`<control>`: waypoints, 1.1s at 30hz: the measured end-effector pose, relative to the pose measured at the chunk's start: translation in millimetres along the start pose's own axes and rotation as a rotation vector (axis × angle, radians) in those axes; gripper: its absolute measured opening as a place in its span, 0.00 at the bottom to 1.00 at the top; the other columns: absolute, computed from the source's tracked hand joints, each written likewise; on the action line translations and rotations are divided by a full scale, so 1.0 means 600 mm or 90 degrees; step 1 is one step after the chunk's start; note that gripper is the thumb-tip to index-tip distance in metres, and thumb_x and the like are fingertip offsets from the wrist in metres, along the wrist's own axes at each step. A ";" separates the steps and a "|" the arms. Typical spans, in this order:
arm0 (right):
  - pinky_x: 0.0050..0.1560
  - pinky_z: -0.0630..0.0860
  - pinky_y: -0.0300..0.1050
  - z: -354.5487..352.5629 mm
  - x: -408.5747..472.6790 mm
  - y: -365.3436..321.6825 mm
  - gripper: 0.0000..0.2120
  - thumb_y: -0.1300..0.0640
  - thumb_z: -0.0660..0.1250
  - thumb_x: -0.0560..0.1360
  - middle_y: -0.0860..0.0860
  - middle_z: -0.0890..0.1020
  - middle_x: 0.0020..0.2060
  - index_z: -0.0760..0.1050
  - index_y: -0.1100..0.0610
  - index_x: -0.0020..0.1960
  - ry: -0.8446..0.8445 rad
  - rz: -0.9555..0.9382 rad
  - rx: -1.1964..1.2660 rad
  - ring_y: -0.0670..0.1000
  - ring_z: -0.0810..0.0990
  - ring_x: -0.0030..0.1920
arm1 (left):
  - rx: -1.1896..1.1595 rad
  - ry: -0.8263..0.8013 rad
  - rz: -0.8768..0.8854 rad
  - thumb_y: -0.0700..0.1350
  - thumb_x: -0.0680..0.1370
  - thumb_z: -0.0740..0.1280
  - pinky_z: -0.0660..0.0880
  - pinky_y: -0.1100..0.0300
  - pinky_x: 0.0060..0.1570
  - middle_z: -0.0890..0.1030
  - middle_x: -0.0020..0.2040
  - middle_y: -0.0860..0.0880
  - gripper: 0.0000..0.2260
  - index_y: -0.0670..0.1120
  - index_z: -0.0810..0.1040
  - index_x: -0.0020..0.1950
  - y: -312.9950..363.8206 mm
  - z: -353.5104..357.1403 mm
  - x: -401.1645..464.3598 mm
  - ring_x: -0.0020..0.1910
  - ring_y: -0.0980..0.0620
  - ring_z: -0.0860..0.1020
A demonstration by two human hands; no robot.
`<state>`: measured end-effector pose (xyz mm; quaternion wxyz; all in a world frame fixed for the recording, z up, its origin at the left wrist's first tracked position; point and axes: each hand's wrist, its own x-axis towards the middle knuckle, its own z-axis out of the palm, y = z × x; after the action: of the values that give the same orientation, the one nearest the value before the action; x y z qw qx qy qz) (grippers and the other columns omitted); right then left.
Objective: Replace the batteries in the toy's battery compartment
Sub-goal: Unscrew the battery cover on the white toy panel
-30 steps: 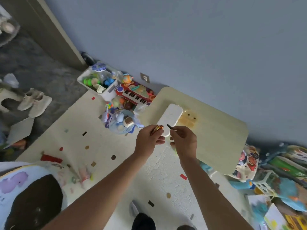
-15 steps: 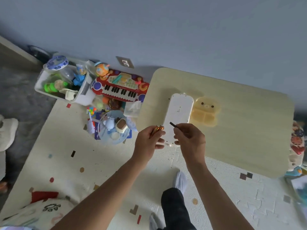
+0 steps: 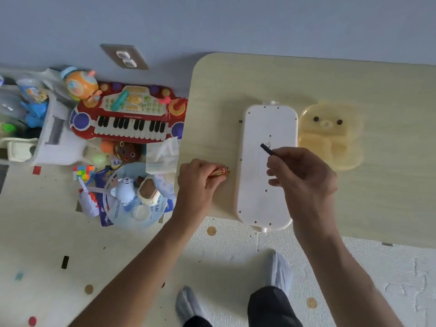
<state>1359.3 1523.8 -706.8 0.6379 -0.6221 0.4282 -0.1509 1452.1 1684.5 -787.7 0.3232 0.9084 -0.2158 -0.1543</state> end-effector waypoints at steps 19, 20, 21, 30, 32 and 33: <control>0.36 0.79 0.41 -0.003 0.066 0.033 0.07 0.64 0.73 0.74 0.50 0.85 0.33 0.83 0.52 0.43 -0.017 -0.164 0.096 0.50 0.83 0.35 | 0.069 -0.046 0.267 0.59 0.72 0.67 0.73 0.54 0.54 0.79 0.51 0.50 0.23 0.47 0.85 0.60 -0.069 -0.003 0.029 0.52 0.47 0.75; 0.36 0.79 0.41 -0.002 0.070 0.035 0.07 0.64 0.73 0.74 0.50 0.85 0.33 0.83 0.52 0.43 -0.023 -0.173 0.096 0.50 0.83 0.35 | 0.065 -0.048 0.265 0.59 0.71 0.67 0.73 0.56 0.55 0.78 0.50 0.51 0.23 0.48 0.85 0.59 -0.071 -0.004 0.031 0.52 0.48 0.75; 0.36 0.79 0.41 -0.001 0.074 0.037 0.07 0.64 0.73 0.74 0.50 0.85 0.33 0.83 0.53 0.43 -0.027 -0.181 0.097 0.50 0.83 0.34 | 0.061 -0.051 0.264 0.60 0.70 0.68 0.72 0.58 0.55 0.78 0.50 0.53 0.22 0.49 0.85 0.58 -0.072 -0.004 0.033 0.52 0.49 0.75; 0.41 0.82 0.41 0.002 0.102 0.051 0.07 0.60 0.71 0.77 0.50 0.89 0.39 0.84 0.53 0.53 -0.096 -0.222 0.039 0.50 0.87 0.41 | 0.033 -0.046 0.273 0.61 0.66 0.72 0.63 0.75 0.56 0.76 0.49 0.63 0.19 0.58 0.85 0.55 -0.083 -0.001 0.044 0.54 0.60 0.72; 0.41 0.82 0.42 0.004 0.107 0.054 0.05 0.61 0.71 0.77 0.50 0.89 0.39 0.84 0.54 0.50 -0.101 -0.221 0.025 0.51 0.87 0.42 | 0.030 -0.045 0.276 0.62 0.66 0.71 0.63 0.76 0.56 0.76 0.49 0.64 0.19 0.59 0.84 0.55 -0.085 -0.001 0.044 0.55 0.61 0.72; 0.42 0.82 0.43 0.005 0.109 0.056 0.04 0.61 0.71 0.77 0.50 0.89 0.39 0.84 0.54 0.49 -0.099 -0.220 0.025 0.52 0.87 0.43 | 0.025 -0.047 0.275 0.63 0.66 0.70 0.63 0.77 0.56 0.76 0.49 0.64 0.19 0.60 0.84 0.55 -0.084 -0.002 0.044 0.55 0.63 0.72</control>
<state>1388.7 1484.5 -761.6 0.6454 -0.6837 0.2615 -0.2182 1490.1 1707.4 -823.5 0.3226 0.8411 -0.4200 -0.1099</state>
